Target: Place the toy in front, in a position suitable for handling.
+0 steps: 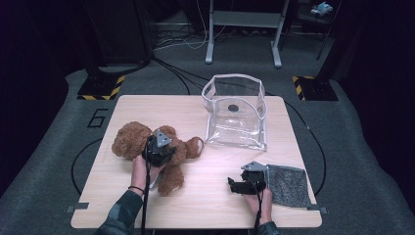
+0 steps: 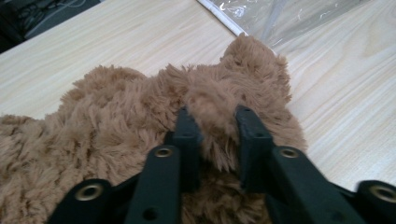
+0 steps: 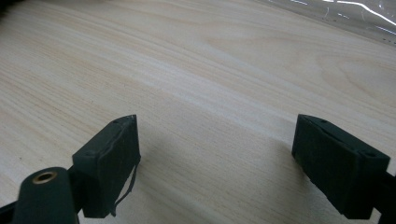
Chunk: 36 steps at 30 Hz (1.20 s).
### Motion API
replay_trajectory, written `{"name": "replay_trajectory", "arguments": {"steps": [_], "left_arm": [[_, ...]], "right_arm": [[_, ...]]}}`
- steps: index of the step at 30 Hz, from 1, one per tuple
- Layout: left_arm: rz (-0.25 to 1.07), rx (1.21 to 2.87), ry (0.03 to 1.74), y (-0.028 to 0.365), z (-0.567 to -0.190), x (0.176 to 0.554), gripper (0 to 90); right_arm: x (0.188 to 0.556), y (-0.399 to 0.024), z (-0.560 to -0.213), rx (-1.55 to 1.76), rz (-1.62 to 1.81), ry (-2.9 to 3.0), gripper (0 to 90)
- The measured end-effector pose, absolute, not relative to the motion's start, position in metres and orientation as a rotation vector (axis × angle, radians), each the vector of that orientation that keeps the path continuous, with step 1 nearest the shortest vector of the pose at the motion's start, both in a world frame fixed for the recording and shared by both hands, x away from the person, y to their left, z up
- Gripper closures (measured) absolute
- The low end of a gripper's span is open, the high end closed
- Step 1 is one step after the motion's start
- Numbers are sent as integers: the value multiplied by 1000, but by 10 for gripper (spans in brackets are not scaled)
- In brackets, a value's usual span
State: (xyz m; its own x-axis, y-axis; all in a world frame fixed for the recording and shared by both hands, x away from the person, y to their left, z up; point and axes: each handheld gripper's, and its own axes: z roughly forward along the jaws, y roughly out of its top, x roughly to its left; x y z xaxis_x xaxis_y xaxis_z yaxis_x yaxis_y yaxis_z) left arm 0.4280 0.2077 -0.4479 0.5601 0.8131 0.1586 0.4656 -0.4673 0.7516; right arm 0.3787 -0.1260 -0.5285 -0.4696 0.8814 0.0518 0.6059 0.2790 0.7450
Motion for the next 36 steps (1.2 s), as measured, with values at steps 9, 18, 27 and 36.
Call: {"name": "replay_trajectory", "arguments": {"steps": [9,18,27,36], "left_arm": [[773,2101,986,211,-428,420,815],[839,2030,962,211,-399,409,834],[842,2001,902,195,-379,398,843],[826,1998,845,171,-367,392,843]], "right_arm": [[379,-128,-528,1352,1037,2185,146],[374,-130,-527,1354,1042,2162,137],[366,-140,-526,1380,1044,2147,137],[364,-146,-524,1398,1042,2138,137]]}}
